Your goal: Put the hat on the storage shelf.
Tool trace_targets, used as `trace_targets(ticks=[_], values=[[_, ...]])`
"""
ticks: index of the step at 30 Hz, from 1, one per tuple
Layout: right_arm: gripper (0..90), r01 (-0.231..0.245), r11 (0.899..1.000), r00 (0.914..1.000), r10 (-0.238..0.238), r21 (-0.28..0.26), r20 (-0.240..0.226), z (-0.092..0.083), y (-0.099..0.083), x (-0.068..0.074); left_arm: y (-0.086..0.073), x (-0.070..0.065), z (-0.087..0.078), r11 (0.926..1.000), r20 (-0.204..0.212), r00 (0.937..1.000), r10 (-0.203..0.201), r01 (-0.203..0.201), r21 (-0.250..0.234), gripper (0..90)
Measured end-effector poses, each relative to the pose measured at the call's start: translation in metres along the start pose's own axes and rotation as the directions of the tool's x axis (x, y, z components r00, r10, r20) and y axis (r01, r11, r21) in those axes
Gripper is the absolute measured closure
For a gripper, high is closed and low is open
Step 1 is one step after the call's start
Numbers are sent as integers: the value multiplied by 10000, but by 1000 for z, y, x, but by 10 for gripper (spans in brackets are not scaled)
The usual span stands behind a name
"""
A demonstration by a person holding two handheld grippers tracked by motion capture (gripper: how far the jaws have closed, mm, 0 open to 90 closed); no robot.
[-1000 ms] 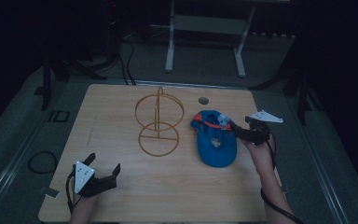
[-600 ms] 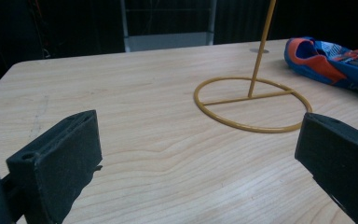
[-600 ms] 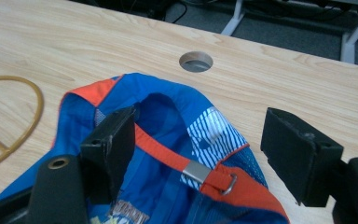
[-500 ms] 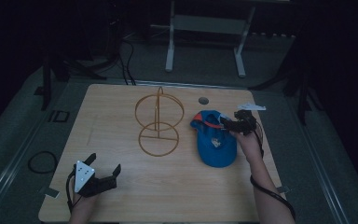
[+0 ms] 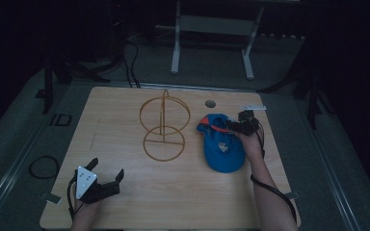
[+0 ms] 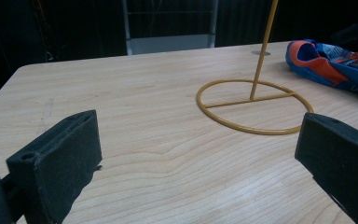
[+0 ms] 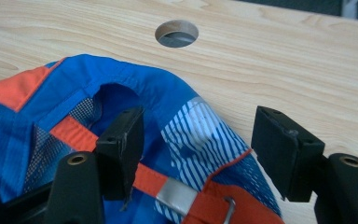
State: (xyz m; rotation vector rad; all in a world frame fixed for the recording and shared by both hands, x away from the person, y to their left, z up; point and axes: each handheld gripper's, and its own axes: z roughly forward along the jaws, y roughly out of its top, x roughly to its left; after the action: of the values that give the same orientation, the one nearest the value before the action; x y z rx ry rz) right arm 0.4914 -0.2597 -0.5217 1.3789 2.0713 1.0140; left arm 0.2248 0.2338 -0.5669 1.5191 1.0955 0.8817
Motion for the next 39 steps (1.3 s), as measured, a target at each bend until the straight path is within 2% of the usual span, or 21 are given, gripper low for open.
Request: trace_targets(ticks=[5, 12, 17, 19, 24, 30, 35, 36, 39], values=[[342, 198, 9991, 9997, -205, 382, 159, 14, -3, -1, 0, -1, 0, 10000, 35, 10000, 63, -63, 39, 7], [370, 421, 9930, 9983, -464, 1102, 365, 25, -13, 0, 0, -2, 1, 10000, 34, 10000, 57, -58, 64, 7], [403, 547, 9882, 9982, -578, 1428, 175, 28, -17, 0, 0, -2, 1, 10000, 30, 10000, 34, -34, 77, 7], [450, 727, 9876, 9964, -780, 1393, 328, 28, -18, 1, -1, -2, 1, 9999, 36, 10000, 68, -68, 92, 7], [587, 740, 9887, 9972, -749, 1304, 15, 27, -19, 2, -1, -2, 1, 9999, 64, 10000, 42, -43, 95, 7], [837, 911, 9870, 9957, -879, 1321, -297, 25, -20, 7, -1, -2, 1, 10000, 101, 9999, 13, -13, 92, 7], [877, 995, 9854, 9950, -980, 1383, -181, 25, -19, 11, -1, -3, 1, 10000, 92, 9999, 45, -46, 87, 8], [881, 862, 9880, 9963, -859, 1285, -74, 22, -19, 11, -1, -3, 1, 10000, 104, 9999, 45, -46, 78, 7], [884, 912, 9904, 9958, -918, 1042, 7, 15, -19, 11, -1, -3, 1, 10000, 123, 9999, 18, -19, 78, 7]])
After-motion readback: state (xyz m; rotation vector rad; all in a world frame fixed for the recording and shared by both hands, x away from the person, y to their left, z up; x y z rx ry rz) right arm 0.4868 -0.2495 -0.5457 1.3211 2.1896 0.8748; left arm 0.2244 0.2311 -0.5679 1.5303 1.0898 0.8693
